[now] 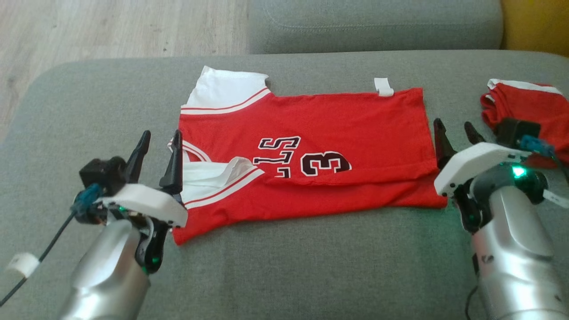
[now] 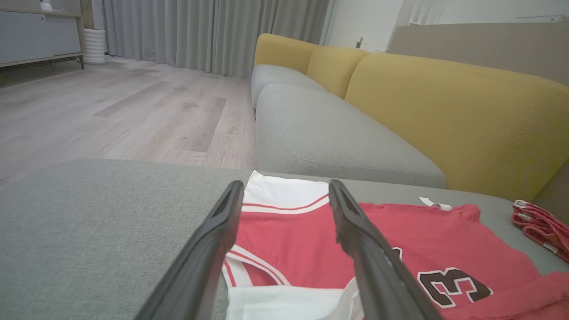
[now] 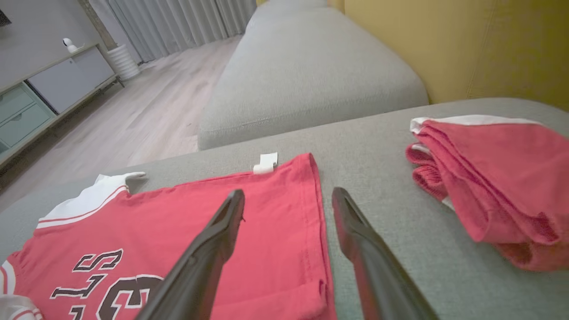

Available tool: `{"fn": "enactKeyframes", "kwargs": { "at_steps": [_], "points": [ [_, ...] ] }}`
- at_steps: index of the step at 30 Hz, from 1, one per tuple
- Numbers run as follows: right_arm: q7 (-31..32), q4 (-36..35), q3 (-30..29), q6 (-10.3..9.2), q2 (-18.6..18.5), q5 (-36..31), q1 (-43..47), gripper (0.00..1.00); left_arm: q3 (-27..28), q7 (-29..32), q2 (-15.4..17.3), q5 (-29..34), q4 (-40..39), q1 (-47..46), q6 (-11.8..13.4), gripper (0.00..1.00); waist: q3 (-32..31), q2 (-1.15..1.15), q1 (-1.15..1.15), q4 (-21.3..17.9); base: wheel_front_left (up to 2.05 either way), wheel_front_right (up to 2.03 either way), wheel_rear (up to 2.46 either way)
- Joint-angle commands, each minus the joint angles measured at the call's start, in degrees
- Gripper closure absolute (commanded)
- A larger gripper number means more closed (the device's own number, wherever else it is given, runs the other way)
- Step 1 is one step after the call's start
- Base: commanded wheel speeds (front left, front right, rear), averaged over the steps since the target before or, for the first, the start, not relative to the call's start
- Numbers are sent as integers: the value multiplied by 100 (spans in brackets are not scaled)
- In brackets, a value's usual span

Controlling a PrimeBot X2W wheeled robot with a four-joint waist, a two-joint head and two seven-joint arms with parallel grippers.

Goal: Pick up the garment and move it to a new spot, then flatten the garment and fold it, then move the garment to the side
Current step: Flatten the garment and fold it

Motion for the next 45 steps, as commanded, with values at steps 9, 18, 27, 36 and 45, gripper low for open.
{"fn": "enactKeyframes", "kwargs": {
  "at_steps": [9, 18, 27, 36, 45],
  "points": [
    [-198, -1333, -13, -4, -19, -392, 1251, 0, 170, 378, 436, -241, -1237, 1189, 279, 0, -186, 0, 0, 33, 0, 0, 0],
    [158, -1957, -17, -4, -19, -150, 1918, 0, 227, 732, 338, -544, -1850, 1965, 754, 0, 4, 0, 0, 23, 0, 0, 0],
    [271, -1907, 71, -4, -19, -174, 1744, 0, 240, 1006, 159, -772, -1653, 1834, 836, 0, 256, 0, 0, 13, 0, 0, 0],
    [413, -1627, 248, -4, -19, -202, 1473, 0, 415, 1295, -100, -1243, -1189, 1680, 843, 0, 458, 0, 0, -23, 0, 0, 0],
    [529, -1297, 301, -4, -19, -208, 1338, 0, 460, 1320, -238, -1432, -923, 1482, 711, 0, 592, 0, 0, -28, 0, 0, 0]
  ]
}}
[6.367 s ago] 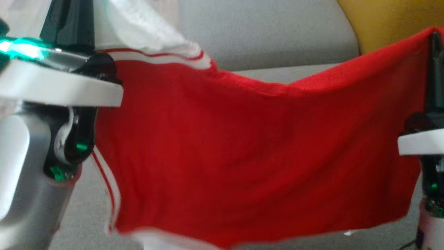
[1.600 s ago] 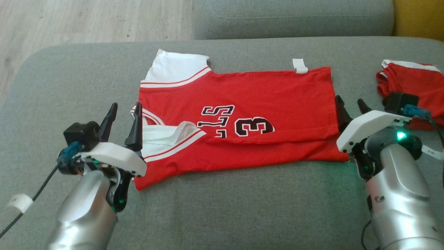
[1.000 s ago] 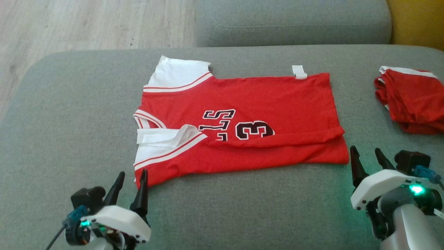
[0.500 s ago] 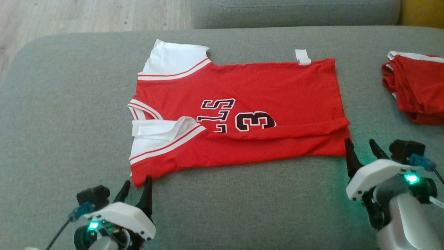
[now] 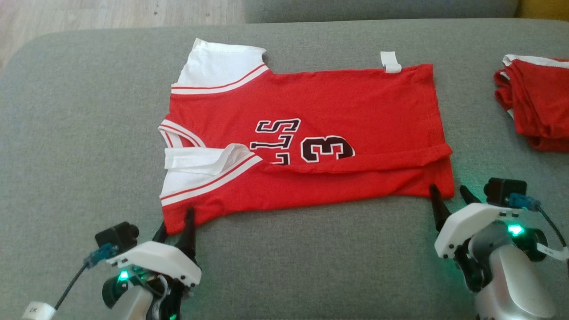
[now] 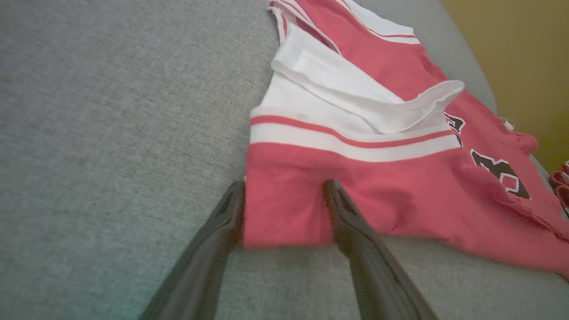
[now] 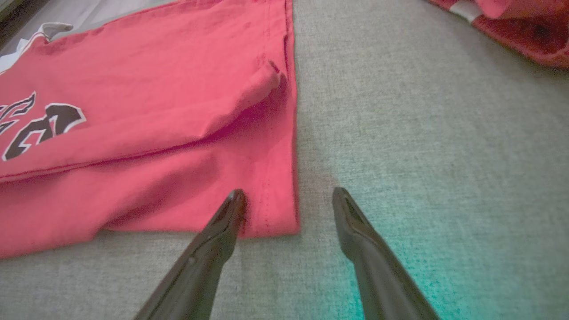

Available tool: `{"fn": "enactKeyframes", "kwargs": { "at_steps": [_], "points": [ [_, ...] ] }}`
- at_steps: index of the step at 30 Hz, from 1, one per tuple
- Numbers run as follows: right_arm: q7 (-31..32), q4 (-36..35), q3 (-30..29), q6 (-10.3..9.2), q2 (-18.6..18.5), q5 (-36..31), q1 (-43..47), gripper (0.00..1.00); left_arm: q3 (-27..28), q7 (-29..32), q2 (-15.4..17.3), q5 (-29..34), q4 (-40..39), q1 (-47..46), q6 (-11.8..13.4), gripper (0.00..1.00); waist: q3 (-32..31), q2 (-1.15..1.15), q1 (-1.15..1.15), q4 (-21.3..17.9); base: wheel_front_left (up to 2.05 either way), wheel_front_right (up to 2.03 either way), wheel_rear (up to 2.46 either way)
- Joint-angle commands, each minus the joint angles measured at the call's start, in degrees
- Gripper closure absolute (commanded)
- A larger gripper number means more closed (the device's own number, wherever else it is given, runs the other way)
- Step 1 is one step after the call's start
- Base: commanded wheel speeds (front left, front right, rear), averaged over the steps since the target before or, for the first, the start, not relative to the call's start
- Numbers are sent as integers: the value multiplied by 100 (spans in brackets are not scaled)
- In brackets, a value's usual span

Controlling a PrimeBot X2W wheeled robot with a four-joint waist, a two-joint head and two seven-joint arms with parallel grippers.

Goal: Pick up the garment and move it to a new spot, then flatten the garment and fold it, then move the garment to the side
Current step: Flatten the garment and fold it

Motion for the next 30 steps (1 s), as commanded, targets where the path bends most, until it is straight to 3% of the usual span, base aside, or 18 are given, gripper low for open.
{"fn": "enactKeyframes", "kwargs": {
  "at_steps": [1, 2, 3, 5, 6, 7, 13, 20, 30],
  "points": [
    [31, -120, 192, -4, -28, -14, -286, 0, 181, 28, 28, -41, -6, -203, -15, 31, 13, 0, 0, -1, 0, 0, 0],
    [65, -75, 227, -4, -28, -5, -303, 0, 169, 38, 19, -46, 20, -225, -35, 62, 24, 0, 0, -2, 0, 0, 0],
    [93, -36, 259, -4, -28, 31, -319, 14, 157, 44, 13, -47, 44, -244, -51, 98, 32, 0, 0, -1, 0, 0, 0],
    [144, 34, 324, -4, -28, 77, -346, 56, 133, 46, 4, -46, 83, -272, -86, 100, 39, 0, 0, -3, 0, 0, 0],
    [150, 61, 348, -4, -28, 103, -355, 62, 121, 41, 2, -41, 98, -280, -101, 100, 36, 0, 0, -3, 0, 0, 0],
    [136, 108, 367, -4, -28, 161, -368, 100, 96, 12, 2, -20, 107, -290, -126, 100, 14, 0, 0, 2, 0, 0, 0],
    [70, 186, 339, -4, -28, 539, -438, 100, 111, -145, 115, 56, -64, -326, -164, 100, -178, 0, 0, 32, 0, 0, 0],
    [240, 7, 195, -4, -28, 942, -572, 100, 126, -58, 519, 223, -677, -400, -130, 100, -443, 0, 0, 56, 0, 0, 0],
    [1181, -977, -36, -4, -28, 1228, 142, 100, 24, 593, 1235, 310, -2392, 347, 161, 100, -564, 0, 0, 22, 0, 0, 0]
  ]
}}
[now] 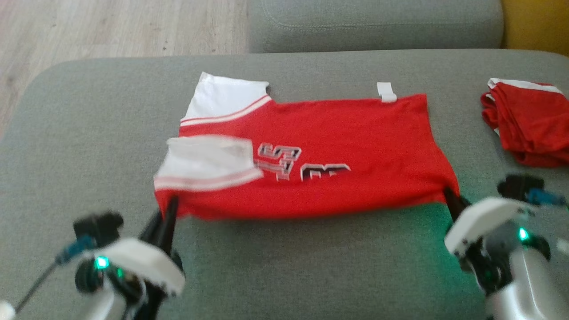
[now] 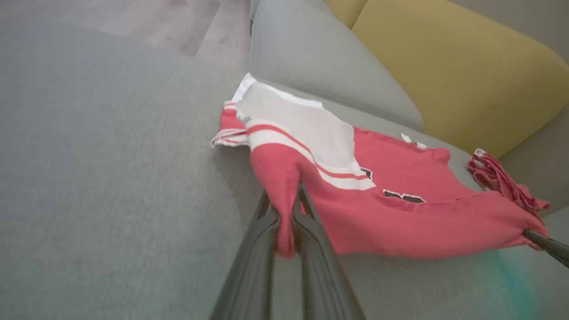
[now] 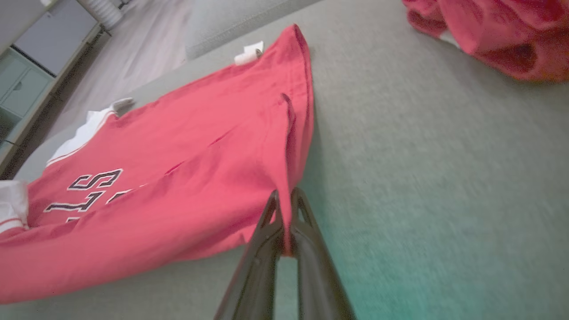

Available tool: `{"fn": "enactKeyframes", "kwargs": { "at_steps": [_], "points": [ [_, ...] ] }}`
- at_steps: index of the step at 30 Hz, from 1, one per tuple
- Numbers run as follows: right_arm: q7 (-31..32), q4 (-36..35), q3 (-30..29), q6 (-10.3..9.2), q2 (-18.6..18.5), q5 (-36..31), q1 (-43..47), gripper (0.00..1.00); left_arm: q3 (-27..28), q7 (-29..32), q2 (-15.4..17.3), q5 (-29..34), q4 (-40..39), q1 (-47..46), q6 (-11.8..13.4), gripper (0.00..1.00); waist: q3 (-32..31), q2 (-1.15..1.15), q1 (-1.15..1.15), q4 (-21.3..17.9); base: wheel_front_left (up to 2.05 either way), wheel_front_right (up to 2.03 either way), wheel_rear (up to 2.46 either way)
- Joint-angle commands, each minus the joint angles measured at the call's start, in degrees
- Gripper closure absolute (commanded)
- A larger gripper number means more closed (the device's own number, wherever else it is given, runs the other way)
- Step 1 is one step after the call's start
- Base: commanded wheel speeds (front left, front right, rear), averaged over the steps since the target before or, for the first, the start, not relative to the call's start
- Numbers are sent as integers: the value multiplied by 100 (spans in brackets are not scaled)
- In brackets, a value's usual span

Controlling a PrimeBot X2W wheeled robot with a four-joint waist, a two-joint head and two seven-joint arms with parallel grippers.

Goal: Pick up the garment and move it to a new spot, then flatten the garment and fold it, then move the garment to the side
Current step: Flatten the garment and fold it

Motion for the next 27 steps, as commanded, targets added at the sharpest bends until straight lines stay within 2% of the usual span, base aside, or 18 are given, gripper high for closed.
{"fn": "enactKeyframes", "kwargs": {
  "at_steps": [1, 5, 10, 11, 12, 13, 14, 16, 17, 22, 27],
  "points": [
    [19, -288, 54, -4, -27, 25, 63, 100, 180, 1, 187, 31, -258, 16, 71, 100, 17, 0, 0, -7, 0, 0, 0],
    [81, -715, -22, -4, -27, 68, 539, 100, 196, -76, 178, -30, -465, 491, 231, 100, 51, 0, 0, -35, 0, 0, 0],
    [86, -1043, 26, -4, -27, 136, 1015, 100, 109, -200, 114, -9, -356, 785, 267, 100, 81, 0, 0, -91, 0, 0, 0],
    [67, -1085, 39, -4, -27, 140, 1077, 97, 96, -224, 114, 9, -313, 817, 275, 100, 87, 0, 0, -114, 0, 0, 0],
    [42, -1114, 40, -4, -27, 121, 1131, 61, 84, -239, 111, 21, -270, 842, 284, 100, 89, 0, 0, -130, 0, 0, 0],
    [15, -1137, 46, -4, -27, 100, 1179, 42, 76, -256, 109, 32, -232, 862, 292, 100, 89, 0, 0, -145, 0, 0, 0],
    [-30, -1164, 51, -4, -27, 83, 1219, 0, 74, -268, 113, 40, -196, 879, 301, 100, 91, 0, 0, -160, 0, 0, 0],
    [-100, -1206, 77, -4, -27, 69, 1298, 0, 80, -281, 133, 45, -149, 905, 313, 44, 91, 0, 0, -195, 0, 0, 0],
    [-136, -1225, 73, -4, -27, 76, 1339, 0, 92, -286, 157, 46, -139, 912, 316, 0, 88, 0, 0, -210, 0, 0, 0],
    [-315, -1449, 5, -4, -27, 72, 1475, 0, 222, -304, 430, 187, -259, 718, 348, 0, 77, 0, 0, -281, 0, 0, 0],
    [-434, -1995, 1, -4, -27, -132, 1253, 0, 409, -68, 871, 434, -608, -93, 348, 0, 203, 0, 0, -383, 0, 0, 0]
  ]
}}
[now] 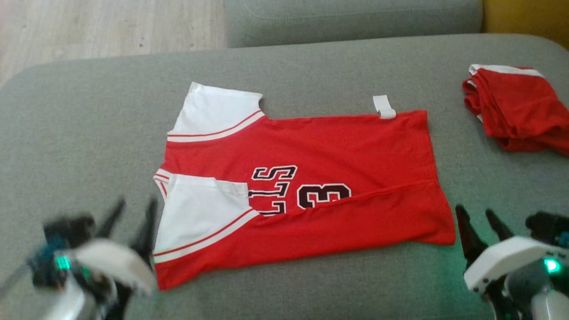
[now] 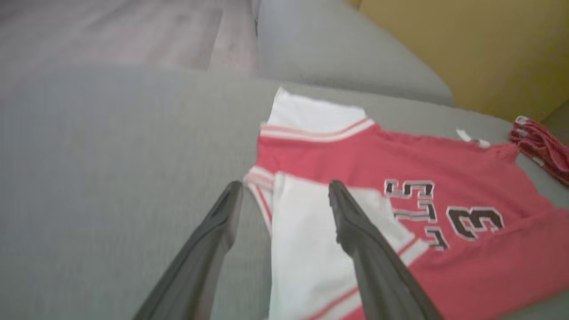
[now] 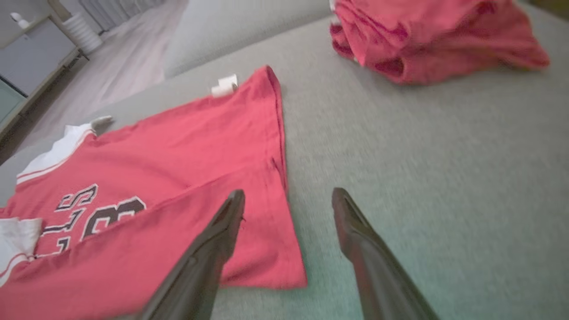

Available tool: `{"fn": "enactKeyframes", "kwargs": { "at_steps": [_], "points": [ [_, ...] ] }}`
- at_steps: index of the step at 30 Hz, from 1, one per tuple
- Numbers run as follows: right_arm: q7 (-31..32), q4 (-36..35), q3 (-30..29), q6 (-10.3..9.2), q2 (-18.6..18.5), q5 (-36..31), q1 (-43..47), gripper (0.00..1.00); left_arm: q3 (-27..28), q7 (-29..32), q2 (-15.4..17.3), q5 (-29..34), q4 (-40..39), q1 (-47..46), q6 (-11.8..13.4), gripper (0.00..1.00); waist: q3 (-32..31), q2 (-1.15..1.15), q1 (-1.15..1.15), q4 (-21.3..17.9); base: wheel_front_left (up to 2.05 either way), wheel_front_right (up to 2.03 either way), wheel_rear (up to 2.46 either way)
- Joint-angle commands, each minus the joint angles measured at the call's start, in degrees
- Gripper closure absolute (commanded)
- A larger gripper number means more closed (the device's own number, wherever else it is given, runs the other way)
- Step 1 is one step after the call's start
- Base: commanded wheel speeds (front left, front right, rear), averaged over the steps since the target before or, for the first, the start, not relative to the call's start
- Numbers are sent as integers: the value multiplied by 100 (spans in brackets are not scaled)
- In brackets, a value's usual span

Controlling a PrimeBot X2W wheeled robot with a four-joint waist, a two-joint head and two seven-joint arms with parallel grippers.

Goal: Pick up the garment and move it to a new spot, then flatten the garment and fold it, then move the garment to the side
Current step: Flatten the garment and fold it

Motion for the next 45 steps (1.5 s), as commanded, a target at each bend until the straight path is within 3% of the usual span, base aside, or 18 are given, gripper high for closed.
{"fn": "enactKeyframes", "kwargs": {
  "at_steps": [1, 6, 11, 14, 23, 34, 35, 36, 37, 38, 45],
  "points": [
    [-58, -448, 162, -4, -47, -156, -415, 0, 359, 121, 353, 151, -362, -963, -1, 0, 136, 0, 1, -70, 0, 0, 0],
    [44, -870, 427, -4, -47, -420, -919, 0, 385, 494, 611, 345, -409, -2133, -203, 0, 516, 0, 1, -235, 0, 0, 0],
    [173, -1071, 878, -4, -60, -732, -1765, 0, 200, 1183, 736, 297, 5, -3523, -764, 0, 1205, 0, 1, -551, 0, 0, 0],
    [195, -1075, 1206, -4, -108, -794, -2270, 0, 117, 1491, 851, 411, 444, -4171, -928, 0, 1669, 0, 1, -788, 0, 0, 0],
    [-56, -881, 1746, -4, -140, -662, -3082, 0, 19, 1747, 1017, 746, 1777, -5004, -911, 0, 2539, 0, 1, -1307, 0, 0, 0],
    [-267, -768, 1797, -4, -159, -576, -3198, 0, -131, 2151, 1176, 804, 2415, -5183, -938, 0, 2669, 0, 1, -1401, 0, 0, 0],
    [-271, -763, 1817, -4, -157, -568, -3215, 0, -166, 2210, 1176, 797, 2415, -5178, -963, 3, 2671, 0, 1, -1393, 0, 0, 0],
    [-269, -760, 1844, -4, -156, -563, -3236, 0, -204, 2265, 1174, 792, 2402, -5173, -992, 38, 2673, 0, 1, -1383, 0, 0, 0],
    [-253, -753, 1881, -4, -168, -571, -3262, 0, -249, 2318, 1174, 795, 2382, -5170, -1022, 81, 2676, 0, 1, -1371, 0, 0, 0],
    [-224, -738, 1924, -4, -194, -587, -3302, 0, -299, 2370, 1178, 804, 2357, -5167, -1052, 100, 2680, 0, 1, -1358, 0, 0, 0],
    [267, -237, 2204, -4, -552, -891, -3969, 0, -513, 2238, 1113, 957, 2117, -5287, -1150, 100, 2633, 0, 1, -1161, 0, 0, 0]
  ]
}}
